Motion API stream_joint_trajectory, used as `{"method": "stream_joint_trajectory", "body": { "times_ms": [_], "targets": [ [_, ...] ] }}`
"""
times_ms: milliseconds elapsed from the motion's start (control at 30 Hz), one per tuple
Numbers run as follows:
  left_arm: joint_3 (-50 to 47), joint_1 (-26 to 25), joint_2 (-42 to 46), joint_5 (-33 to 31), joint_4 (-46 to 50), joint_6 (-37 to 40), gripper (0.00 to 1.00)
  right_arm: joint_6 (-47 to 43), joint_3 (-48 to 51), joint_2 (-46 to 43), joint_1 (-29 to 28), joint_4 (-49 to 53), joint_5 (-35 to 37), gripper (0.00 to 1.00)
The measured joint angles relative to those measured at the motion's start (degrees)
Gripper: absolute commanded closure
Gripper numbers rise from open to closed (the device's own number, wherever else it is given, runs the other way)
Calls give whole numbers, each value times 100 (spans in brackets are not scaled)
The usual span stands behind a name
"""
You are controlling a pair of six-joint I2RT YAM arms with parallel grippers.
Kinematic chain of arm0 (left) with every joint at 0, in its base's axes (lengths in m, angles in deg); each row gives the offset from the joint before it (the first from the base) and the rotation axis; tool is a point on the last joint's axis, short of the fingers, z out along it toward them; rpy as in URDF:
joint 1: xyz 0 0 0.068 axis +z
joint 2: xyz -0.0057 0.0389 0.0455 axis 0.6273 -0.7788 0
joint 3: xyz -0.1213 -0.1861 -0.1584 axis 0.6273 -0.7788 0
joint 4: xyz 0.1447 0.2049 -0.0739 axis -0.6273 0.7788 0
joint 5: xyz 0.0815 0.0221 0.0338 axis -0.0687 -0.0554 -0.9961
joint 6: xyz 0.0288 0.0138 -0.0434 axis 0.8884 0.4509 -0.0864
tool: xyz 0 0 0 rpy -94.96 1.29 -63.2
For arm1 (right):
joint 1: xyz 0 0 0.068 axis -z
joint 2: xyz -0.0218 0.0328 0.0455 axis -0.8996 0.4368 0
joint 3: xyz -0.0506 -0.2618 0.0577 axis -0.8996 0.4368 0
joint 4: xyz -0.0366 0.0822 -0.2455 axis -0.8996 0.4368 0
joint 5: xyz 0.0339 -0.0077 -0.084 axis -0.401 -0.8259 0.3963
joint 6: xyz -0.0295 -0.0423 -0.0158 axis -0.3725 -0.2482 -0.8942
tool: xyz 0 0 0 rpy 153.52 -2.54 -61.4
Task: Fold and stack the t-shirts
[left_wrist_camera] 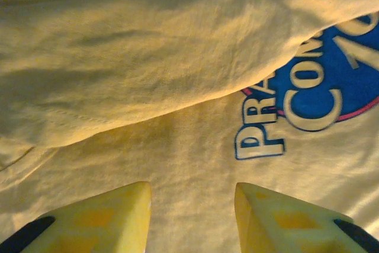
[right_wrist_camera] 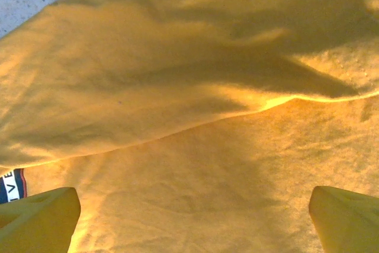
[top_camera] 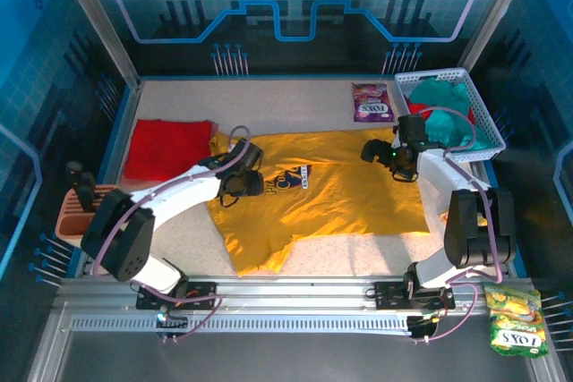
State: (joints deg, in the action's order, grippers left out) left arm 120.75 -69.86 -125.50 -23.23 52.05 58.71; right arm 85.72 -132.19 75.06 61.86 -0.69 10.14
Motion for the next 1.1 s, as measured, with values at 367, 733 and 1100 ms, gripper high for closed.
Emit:
{"method": "stream_joint_trajectory", "body": {
  "times_ms": [367,733,1100],
  "targets": [
    [688,-249,-1250,-1075,-140,863,56,24,114,-197,2,50,-4,0],
    [879,-256,-1650,-1491,-162,1147,83,44,188,-197,7,46,-72,0],
    [1320,-254,-1381,-1390,407,1447,100,46,190,-197,83,44,-199,1]
  ]
}}
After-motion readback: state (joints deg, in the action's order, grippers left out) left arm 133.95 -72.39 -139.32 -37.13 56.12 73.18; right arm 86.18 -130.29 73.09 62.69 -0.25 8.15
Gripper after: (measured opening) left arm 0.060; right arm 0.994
